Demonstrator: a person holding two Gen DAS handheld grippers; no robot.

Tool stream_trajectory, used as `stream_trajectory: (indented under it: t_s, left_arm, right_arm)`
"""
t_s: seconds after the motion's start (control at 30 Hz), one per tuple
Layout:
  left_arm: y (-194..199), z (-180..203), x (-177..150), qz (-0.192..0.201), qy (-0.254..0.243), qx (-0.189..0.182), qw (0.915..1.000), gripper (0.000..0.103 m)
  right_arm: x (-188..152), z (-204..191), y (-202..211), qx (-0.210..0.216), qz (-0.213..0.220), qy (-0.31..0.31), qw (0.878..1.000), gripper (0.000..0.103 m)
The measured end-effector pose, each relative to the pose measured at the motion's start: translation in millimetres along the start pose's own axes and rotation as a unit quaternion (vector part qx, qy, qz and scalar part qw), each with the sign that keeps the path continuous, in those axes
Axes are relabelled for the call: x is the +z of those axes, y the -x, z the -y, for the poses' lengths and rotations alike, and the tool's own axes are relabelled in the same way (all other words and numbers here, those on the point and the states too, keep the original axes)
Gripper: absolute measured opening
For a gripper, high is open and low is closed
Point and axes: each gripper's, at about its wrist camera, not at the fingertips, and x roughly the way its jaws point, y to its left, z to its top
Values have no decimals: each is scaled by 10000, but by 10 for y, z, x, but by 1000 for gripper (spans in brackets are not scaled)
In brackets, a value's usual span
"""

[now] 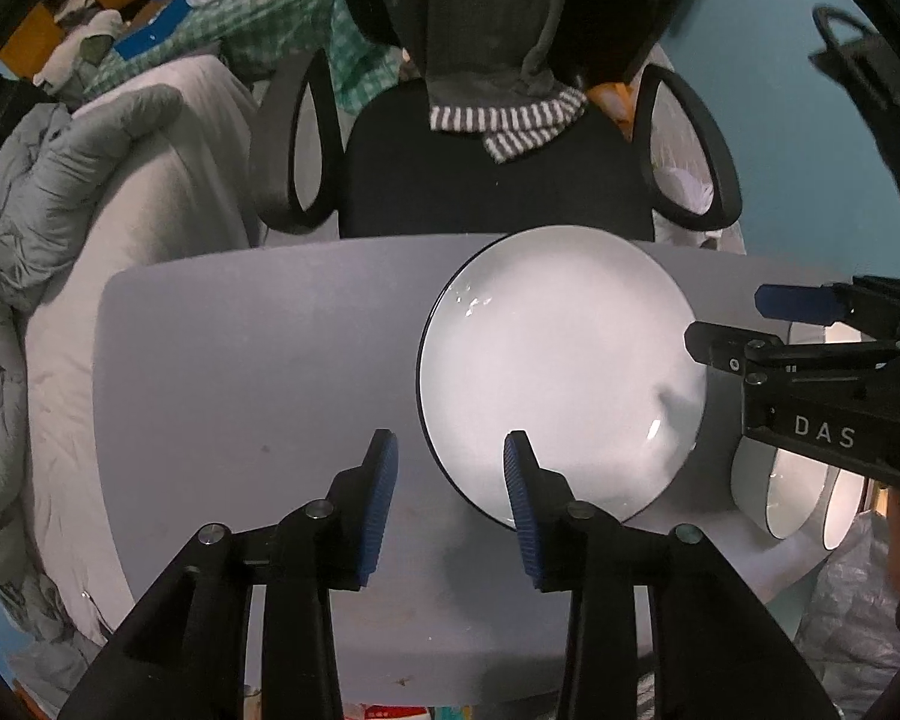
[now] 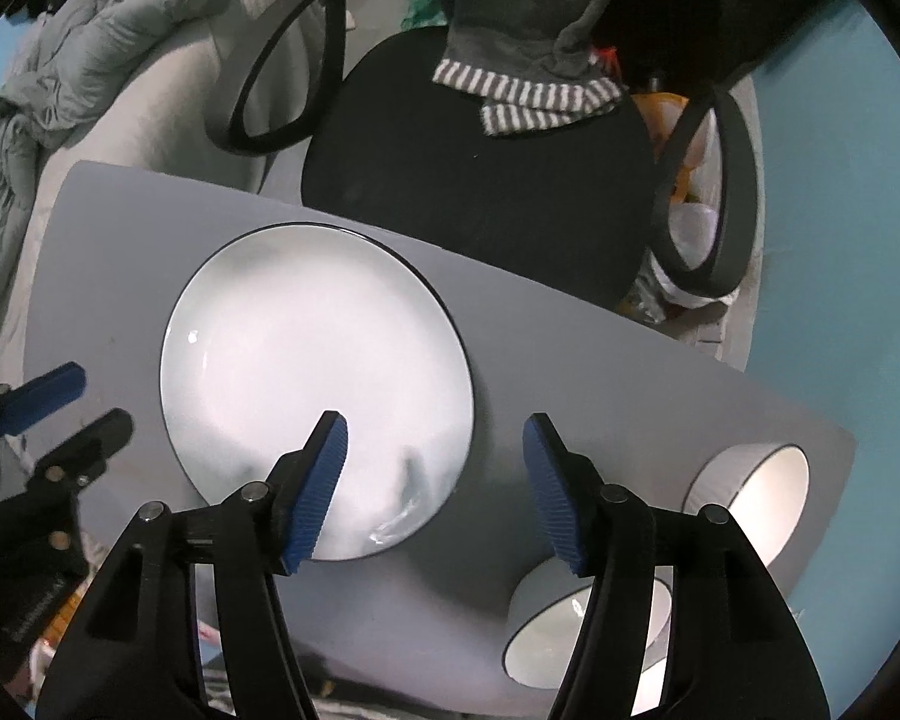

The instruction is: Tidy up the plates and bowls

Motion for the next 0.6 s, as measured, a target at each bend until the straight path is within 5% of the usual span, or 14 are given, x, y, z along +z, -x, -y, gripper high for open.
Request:
stream_trajectory:
  t_s: [0.1, 0.6]
  left_arm:
    - [84, -14, -32, 120, 47, -80, 9999, 49]
    - [583, 24, -481, 618, 60, -99, 9980, 53]
  right_arm:
    - [-75, 29, 60, -29, 94, -55, 9999, 63]
    - [-652, 31, 417, 10, 474, -312, 9984, 65]
